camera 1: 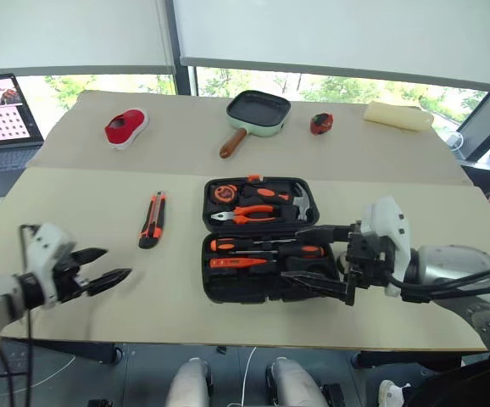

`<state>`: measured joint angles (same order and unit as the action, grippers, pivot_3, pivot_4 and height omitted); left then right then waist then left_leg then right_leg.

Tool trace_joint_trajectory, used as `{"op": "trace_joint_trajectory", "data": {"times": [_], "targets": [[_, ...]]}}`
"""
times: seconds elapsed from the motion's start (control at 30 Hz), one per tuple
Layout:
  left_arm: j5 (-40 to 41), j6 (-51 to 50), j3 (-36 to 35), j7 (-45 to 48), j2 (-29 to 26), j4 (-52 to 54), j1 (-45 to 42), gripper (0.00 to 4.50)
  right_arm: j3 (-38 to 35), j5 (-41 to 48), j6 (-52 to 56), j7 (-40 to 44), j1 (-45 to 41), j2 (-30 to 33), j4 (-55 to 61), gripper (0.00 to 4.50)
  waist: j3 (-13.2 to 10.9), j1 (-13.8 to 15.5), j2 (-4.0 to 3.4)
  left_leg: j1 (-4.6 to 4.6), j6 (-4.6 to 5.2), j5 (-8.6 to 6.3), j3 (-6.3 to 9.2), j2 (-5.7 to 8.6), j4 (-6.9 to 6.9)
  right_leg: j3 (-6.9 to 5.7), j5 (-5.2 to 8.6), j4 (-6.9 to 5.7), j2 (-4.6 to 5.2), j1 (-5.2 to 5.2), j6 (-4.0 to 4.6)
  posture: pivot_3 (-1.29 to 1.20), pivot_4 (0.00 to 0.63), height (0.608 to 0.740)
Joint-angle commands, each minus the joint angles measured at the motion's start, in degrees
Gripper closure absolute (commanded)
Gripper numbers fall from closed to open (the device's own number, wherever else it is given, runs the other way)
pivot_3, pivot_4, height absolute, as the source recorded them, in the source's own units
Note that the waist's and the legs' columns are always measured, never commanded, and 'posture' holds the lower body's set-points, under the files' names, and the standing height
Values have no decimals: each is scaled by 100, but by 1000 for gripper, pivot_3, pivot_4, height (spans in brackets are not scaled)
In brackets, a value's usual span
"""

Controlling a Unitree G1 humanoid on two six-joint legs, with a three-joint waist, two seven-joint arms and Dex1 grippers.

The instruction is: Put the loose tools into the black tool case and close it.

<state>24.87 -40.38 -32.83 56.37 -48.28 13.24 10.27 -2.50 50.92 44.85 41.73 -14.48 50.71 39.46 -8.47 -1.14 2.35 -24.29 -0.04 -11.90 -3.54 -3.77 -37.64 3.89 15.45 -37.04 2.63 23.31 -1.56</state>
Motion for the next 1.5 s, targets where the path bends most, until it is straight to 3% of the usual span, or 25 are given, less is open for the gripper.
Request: {"op": "trace_joint_trajectory", "data": {"times": [0.03,0.17,0.3,0.4,0.57,0.77,0.93,1.07,1.2,1.23,1.33,1.5], "targets": [[83,-492,25,-407,-257,585,-158,20,176,-250,-260,285,-307,-112,-196,0,-2,60,1,0,-1,0,-1,3,-1,0,1,1,4,5,5,0,150,740],[230,-1928,829,-1177,-392,429,-1753,20,251,-391,-279,322,-327,-227,-220,0,-5,192,10,-4,-2,2,-7,3,-2,-6,18,0,8,27,42,0,150,740],[63,-3747,1954,-1925,-236,-386,-3822,20,200,-418,-241,181,-127,-369,-23,0,-6,192,22,-17,-1,3,-21,14,-14,-14,-15,-3,-9,-2,-7,0,150,740],[-138,-4093,2767,-2190,42,-1149,-4981,20,172,-454,-234,-41,101,-517,217,0,-8,133,24,-22,0,3,-20,22,-14,-11,-16,-6,-15,1,-11,0,150,740],[-650,-3804,3925,-2403,404,-2324,-5905,20,201,-522,-213,-464,389,-776,570,0,-7,36,23,-61,0,2,-8,25,-11,-1,-17,-22,-20,52,-10,0,150,740],[-939,-3574,4621,-2313,952,-3324,-6374,20,125,-662,-204,-869,673,-866,857,0,-8,65,25,-97,-3,6,-14,38,-25,-1,-16,-55,-15,93,-10,0,150,740],[-1088,-3239,4655,-2257,1197,-3813,-6308,20,31,-637,-158,-1058,735,-846,947,0,-1,110,12,-80,-3,15,-14,47,-26,-1,-16,-69,-9,80,-11,0,150,740],[-1213,-2916,4407,-2310,1255,-4151,-6224,1008,-61,-597,-95,-1161,729,-802,980,0,0,141,11,-57,6,31,-2,71,-26,4,-15,-96,-2,70,-10,0,150,740],[-1374,-2102,4100,-2256,1057,-4441,-6115,2527,-277,-482,-24,-1149,836,-671,1048,0,1,150,9,-50,6,38,5,75,-26,7,-16,-99,-1,63,-9,0,150,740],[-1312,-1801,3969,-2113,1025,-4411,-6108,2799,-351,-446,-9,-1138,882,-633,1066,0,2,154,8,-47,6,37,5,76,-26,7,-16,-99,-1,60,-9,0,150,740],[-1006,-1012,3759,-1206,856,-4059,-6101,2853,-549,-316,20,-1127,1037,-516,1100,0,-2,148,14,-46,5,38,5,74,-26,7,-18,-100,-1,61,-6,0,150,740],[-299,-22,3979,1364,368,-2685,-6048,2853,-829,-111,70,-1096,1340,-359,1166,0,-14,167,35,-93,-2,43,7,74,-27,1,-21,-91,1,92,-8,0,150,740]]}}
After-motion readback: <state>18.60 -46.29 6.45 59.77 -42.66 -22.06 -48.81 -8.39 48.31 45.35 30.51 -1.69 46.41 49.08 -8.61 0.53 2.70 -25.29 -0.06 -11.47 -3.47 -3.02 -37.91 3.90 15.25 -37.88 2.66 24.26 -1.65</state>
